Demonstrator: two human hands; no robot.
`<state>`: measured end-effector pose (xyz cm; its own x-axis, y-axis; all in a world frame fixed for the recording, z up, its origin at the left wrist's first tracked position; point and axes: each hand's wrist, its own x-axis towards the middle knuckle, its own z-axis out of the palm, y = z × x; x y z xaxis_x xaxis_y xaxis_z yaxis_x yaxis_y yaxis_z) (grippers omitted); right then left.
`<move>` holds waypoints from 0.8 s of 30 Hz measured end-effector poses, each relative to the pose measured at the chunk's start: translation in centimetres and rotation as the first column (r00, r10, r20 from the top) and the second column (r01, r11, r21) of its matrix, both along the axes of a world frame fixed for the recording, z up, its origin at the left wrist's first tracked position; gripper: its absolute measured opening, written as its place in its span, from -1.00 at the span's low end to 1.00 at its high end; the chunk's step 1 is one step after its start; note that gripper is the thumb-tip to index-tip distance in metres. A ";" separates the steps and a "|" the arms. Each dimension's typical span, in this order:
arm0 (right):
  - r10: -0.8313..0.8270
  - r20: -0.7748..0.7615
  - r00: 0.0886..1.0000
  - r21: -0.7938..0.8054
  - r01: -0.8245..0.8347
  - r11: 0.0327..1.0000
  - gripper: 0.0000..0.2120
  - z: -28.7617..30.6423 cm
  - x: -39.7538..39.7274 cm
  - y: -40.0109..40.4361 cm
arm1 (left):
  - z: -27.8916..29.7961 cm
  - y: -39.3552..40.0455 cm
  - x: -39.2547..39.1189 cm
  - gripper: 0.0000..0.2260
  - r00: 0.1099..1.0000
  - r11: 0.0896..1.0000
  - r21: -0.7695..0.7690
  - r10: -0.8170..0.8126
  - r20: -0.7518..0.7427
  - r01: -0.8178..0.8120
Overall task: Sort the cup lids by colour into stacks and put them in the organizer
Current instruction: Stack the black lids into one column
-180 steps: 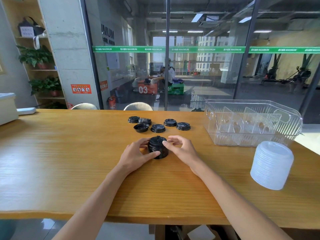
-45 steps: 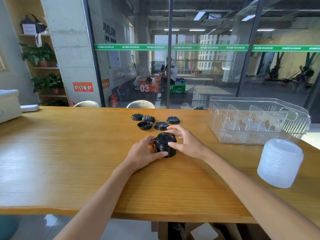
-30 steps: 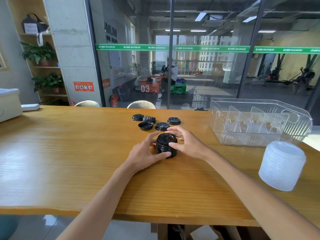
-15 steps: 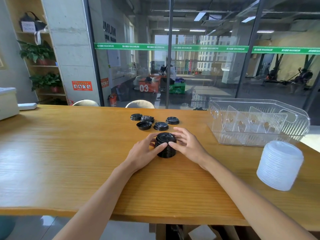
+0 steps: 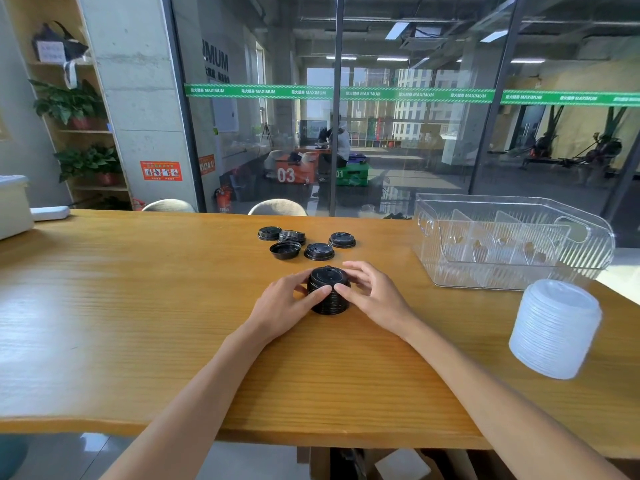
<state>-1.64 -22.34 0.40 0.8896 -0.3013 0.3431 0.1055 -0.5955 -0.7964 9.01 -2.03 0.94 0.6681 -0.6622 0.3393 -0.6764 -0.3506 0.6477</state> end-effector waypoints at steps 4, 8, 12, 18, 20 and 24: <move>-0.006 0.008 1.000 -0.059 0.007 0.998 -0.47 -0.2 0.1 -0.2 | 0.1 0.0 -0.1 -0.35 1.000 1.000 0.006 0.009 -0.009 -0.009; -0.015 0.010 1.000 -0.091 0.016 0.996 -0.48 -0.4 0.2 -0.2 | 0.0 -0.1 0.0 -0.37 0.999 1.000 -0.012 0.007 -0.033 -0.008; -0.028 0.011 1.000 -0.120 0.029 0.992 -0.49 -0.6 0.3 -0.5 | -0.2 -0.2 0.2 -0.38 0.998 1.000 -0.023 0.004 -0.061 -0.005; -0.022 0.001 1.000 -0.112 0.022 0.993 -0.50 -0.7 0.3 -0.8 | -0.3 -0.2 0.2 -0.42 0.997 1.000 -0.013 -0.008 -0.080 0.007; -0.018 -0.002 1.000 -0.084 0.018 0.996 -0.50 -0.8 0.2 -0.8 | -0.5 -0.2 0.0 -0.43 0.998 1.000 -0.019 -0.006 -0.065 0.004; -0.007 -0.009 1.000 -0.045 0.007 0.999 -0.46 -0.9 -0.1 -0.8 | -0.5 -0.1 0.0 -0.41 0.999 1.000 -0.018 -0.004 -0.053 0.003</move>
